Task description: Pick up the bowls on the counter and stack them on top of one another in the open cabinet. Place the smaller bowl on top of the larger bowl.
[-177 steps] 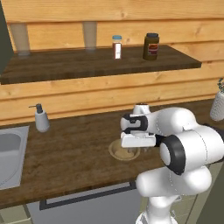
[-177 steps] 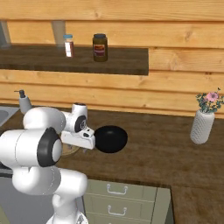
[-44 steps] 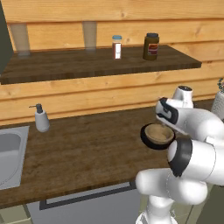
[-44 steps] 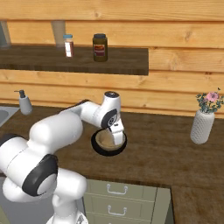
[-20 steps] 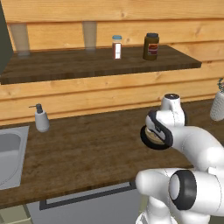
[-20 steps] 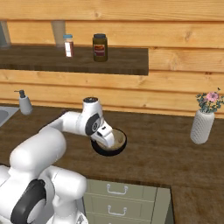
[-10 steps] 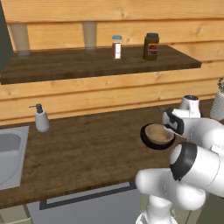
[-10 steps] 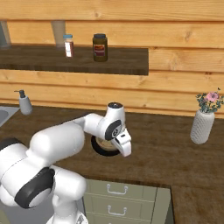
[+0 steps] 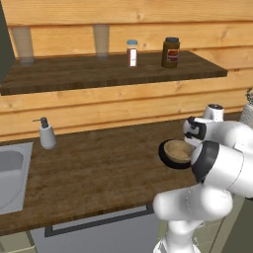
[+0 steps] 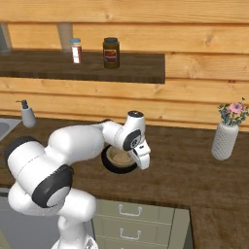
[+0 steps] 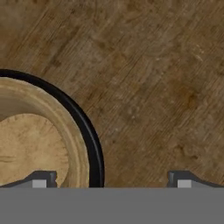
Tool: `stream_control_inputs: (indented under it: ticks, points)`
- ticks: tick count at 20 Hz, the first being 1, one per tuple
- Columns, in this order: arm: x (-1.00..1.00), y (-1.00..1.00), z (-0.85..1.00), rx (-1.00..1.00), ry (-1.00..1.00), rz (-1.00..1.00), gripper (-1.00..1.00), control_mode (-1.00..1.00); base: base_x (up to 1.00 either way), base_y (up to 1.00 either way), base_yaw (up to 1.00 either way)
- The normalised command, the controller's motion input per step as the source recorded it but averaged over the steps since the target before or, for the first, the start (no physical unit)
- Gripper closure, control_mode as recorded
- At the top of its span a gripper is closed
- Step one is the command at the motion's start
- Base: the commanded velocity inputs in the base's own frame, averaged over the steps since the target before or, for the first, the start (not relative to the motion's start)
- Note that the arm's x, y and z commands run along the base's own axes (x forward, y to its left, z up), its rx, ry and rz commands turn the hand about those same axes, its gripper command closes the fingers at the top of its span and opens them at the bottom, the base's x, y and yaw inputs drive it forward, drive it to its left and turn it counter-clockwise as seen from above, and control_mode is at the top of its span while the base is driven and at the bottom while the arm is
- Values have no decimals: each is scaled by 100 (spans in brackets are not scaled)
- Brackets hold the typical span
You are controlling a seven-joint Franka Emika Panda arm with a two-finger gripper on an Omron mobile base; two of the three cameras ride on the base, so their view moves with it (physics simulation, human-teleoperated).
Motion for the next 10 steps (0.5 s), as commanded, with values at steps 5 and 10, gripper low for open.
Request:
stream_control_inputs:
  ticks: [5,10]
  points:
    - [16,5,-31,0,1,4,-100,-100,0,0,0]
    - [6,6,-34,0,0,4,-100,-100,0,0,0]
